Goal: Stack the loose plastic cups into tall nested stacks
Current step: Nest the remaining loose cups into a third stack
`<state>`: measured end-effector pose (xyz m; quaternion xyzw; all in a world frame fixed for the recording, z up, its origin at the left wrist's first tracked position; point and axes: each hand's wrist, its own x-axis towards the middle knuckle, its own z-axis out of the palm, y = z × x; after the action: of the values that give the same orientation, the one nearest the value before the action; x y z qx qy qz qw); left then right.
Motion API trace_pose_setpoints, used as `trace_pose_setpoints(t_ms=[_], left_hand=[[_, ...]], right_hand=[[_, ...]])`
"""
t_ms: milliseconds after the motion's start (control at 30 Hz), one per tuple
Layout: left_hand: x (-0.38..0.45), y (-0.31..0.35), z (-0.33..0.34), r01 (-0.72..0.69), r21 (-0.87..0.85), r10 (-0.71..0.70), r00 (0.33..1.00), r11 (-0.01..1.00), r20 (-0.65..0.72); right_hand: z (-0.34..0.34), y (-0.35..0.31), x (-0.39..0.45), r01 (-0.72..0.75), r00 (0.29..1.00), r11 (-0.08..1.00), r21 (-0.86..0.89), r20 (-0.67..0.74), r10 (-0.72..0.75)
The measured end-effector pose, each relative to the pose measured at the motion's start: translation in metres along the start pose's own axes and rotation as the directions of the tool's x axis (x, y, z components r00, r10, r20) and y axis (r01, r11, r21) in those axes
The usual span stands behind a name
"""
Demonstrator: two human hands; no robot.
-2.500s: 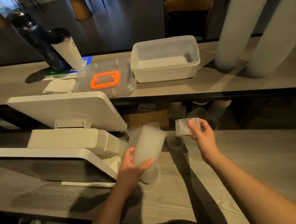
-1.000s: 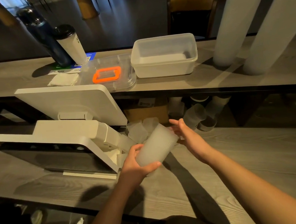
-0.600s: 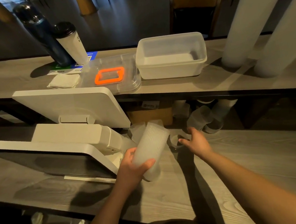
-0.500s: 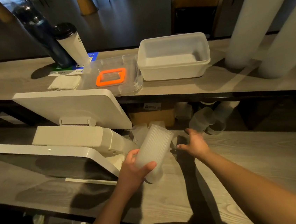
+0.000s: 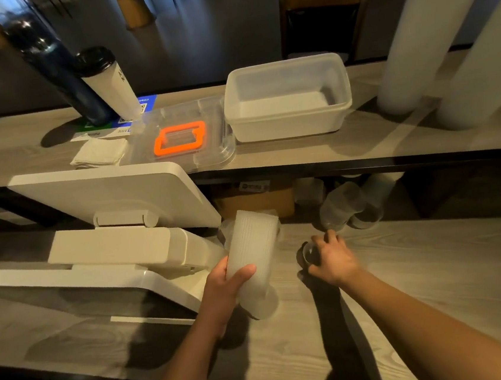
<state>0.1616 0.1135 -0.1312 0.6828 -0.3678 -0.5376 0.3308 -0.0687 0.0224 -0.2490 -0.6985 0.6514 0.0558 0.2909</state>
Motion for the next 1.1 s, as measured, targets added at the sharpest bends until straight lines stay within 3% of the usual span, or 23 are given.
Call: trace_pose_setpoints(t_ms=[133,267,333,400,467,533,600,667,733,867,1100], left_hand=[[0.000,0.000,0.006,-0.008,0.021,0.008,1.000,1.000,0.010],[-0.004,-0.002,0.013,-0.024,0.029,0.023,0.999,0.999,0.030],[-0.006,-0.002,0.016,-0.027,0.029,0.026,0.999,0.999,0.032],[-0.008,-0.003,0.020,-0.027,0.048,0.026,0.999,0.998,0.024],[-0.012,-0.004,0.022,-0.043,0.081,0.042,0.999,0.996,0.011],[-0.015,-0.005,0.025,-0.070,0.130,0.071,0.997,0.989,-0.003],[-0.019,-0.006,0.028,-0.089,0.194,0.094,0.996,0.977,-0.013],[-0.022,-0.005,0.031,-0.103,0.247,0.108,0.994,0.964,-0.009],[-0.024,-0.006,0.033,-0.124,0.315,0.127,0.992,0.941,0.009],[-0.028,-0.009,0.038,-0.174,0.386,0.171,0.984,0.906,0.043],[-0.037,-0.004,0.045,-0.249,0.380,0.229,0.968,0.891,0.098]], right_hand=[[0.003,0.022,-0.010,0.007,1.000,1.000,0.002,-0.022,-0.007],[0.004,0.042,-0.023,0.093,0.994,0.978,-0.186,-0.032,-0.101],[0.005,0.051,-0.029,0.090,0.994,0.977,-0.193,-0.040,-0.099],[0.003,0.054,-0.033,0.042,0.997,0.999,-0.034,-0.071,-0.044],[-0.008,0.051,-0.038,0.011,0.990,0.969,0.248,-0.142,0.025],[-0.029,0.042,-0.045,0.041,0.977,0.826,0.562,-0.195,0.085],[-0.055,0.029,-0.058,0.095,0.976,0.590,0.802,-0.191,0.102],[-0.079,0.020,-0.072,0.141,0.980,0.377,0.915,-0.183,0.078],[-0.096,0.014,-0.081,0.177,0.983,0.267,0.947,-0.183,-0.001],[-0.105,0.007,-0.093,0.205,0.974,0.302,0.931,-0.165,-0.154],[-0.107,0.006,-0.104,0.293,0.956,0.501,0.814,-0.247,-0.158]])
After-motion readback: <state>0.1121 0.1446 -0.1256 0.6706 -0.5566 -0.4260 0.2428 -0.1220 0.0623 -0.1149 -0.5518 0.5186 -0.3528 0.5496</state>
